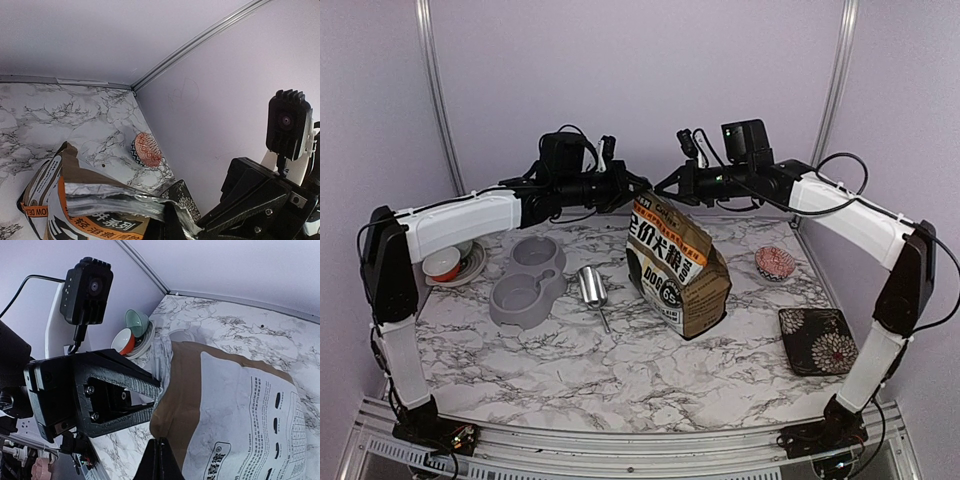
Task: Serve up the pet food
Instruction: Open the seal of the pet food bag.
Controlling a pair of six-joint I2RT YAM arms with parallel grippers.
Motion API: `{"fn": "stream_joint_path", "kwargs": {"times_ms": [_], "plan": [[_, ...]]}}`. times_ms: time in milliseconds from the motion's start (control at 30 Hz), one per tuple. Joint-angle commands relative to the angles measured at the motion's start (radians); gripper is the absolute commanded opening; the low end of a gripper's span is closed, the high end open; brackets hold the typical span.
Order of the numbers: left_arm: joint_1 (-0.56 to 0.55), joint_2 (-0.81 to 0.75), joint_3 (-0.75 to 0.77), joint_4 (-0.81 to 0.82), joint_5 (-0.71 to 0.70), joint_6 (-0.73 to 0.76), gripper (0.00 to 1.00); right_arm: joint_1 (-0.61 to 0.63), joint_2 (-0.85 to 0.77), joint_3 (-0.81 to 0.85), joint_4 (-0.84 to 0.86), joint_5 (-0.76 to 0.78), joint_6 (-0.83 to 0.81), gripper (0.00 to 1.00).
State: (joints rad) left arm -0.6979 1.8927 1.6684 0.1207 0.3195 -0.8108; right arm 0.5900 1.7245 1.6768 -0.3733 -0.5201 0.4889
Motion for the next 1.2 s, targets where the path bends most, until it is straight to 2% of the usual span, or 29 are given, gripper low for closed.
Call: {"fn": "stream_joint_path", "kwargs": {"times_ms": [0,167,233,333,500,600,700,767,867,1167], "plan": [[0.011,0.005,0.134,0.142,0.026,0.050,0.00,0.048,-0.027,0.095,0.145,-0.097,0.012,0.00],[0.044,-0.012,0.097,0.131,0.029,0.045,0.00,0.038,-0.049,0.095,0.044,0.052,-0.079,0.00],[0.044,-0.027,0.073,0.131,0.027,0.043,0.08,0.030,-0.061,0.092,0.018,0.086,-0.111,0.00],[0.043,-0.041,0.046,0.131,0.027,0.030,0.17,0.015,-0.077,0.067,0.025,0.067,-0.121,0.00],[0.029,-0.061,0.017,0.137,0.031,0.003,0.21,0.003,-0.086,0.057,0.036,0.049,-0.137,0.00],[0.028,-0.078,-0.014,0.136,0.024,-0.019,0.33,-0.001,-0.087,0.056,0.044,0.035,-0.142,0.00],[-0.007,-0.107,-0.060,0.133,-0.003,-0.075,0.40,-0.002,-0.090,0.051,0.051,0.018,-0.150,0.00],[-0.013,-0.134,-0.082,0.077,-0.068,-0.094,0.43,-0.004,-0.093,0.044,0.045,0.023,-0.161,0.00],[-0.034,-0.150,-0.057,-0.066,-0.156,-0.083,0.45,-0.012,-0.106,0.013,0.055,0.017,-0.163,0.00],[-0.084,-0.100,0.031,-0.169,-0.176,-0.107,0.45,-0.014,-0.128,-0.074,0.153,-0.099,-0.133,0.00]]}}
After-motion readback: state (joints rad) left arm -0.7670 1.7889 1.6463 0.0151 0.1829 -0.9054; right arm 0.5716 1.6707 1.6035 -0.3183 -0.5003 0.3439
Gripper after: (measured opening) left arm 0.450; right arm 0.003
